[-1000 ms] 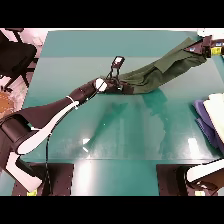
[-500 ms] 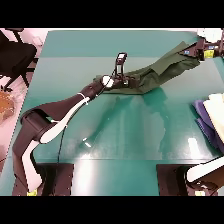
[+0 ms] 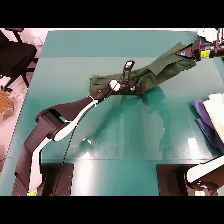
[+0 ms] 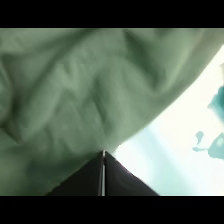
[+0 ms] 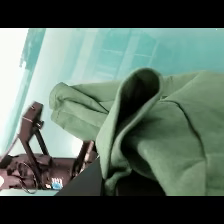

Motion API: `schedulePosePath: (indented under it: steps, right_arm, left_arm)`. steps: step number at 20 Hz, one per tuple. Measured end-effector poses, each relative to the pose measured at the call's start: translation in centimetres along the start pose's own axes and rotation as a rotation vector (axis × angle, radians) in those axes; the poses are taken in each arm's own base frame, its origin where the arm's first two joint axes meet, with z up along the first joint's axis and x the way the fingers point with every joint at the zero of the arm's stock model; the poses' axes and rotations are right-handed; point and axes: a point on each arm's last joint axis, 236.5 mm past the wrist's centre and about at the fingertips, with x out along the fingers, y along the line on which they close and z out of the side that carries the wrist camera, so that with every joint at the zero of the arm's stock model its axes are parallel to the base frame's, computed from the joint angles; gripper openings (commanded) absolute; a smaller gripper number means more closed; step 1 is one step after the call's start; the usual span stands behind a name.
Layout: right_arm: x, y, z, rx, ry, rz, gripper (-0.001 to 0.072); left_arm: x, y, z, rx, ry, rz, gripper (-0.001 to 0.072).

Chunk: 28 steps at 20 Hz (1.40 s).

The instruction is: Fold the shirts.

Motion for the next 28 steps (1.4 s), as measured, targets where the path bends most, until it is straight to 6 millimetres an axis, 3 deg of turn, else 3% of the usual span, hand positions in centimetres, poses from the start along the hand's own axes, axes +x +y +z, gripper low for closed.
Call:
schedulePosePath:
  steps: [3, 7, 16, 22, 26, 28]
  right_arm:
    - [0.1, 1.5, 0.3, 0.003, -0.011, 0.059, 0.0018]
    - [1.3, 5.0, 0.3, -0.004, -0.007, 0.169, 0.0018]
    - [7.8, 12.6, -2.3, -0.076, 0.091, 0.288, 0.0018]
    - [10.6, 12.3, -3.1, -0.121, 0.105, 0.202, 0.0018]
    - [12.0, 11.7, -2.9, -0.125, 0.091, 0.170, 0.0017]
    - [13.0, 11.6, -3.0, -0.117, 0.090, 0.163, 0.0017]
  left_arm:
    - [0.2, 0.2, -0.1, -0.003, -0.004, 0.004, 0.0021]
    - [0.3, 0.4, 0.1, -0.003, -0.016, 0.011, 0.0022]
    - [-0.2, 0.4, -0.1, 0.026, 0.019, 0.005, 0.0021]
    - [-5.1, 2.9, 2.3, 0.120, 0.115, 0.014, 0.0020]
    - [-10.6, 6.0, 3.9, 0.236, 0.214, 0.053, 0.0019]
    - [-13.7, 7.7, 5.8, 0.262, 0.215, 0.092, 0.0019]
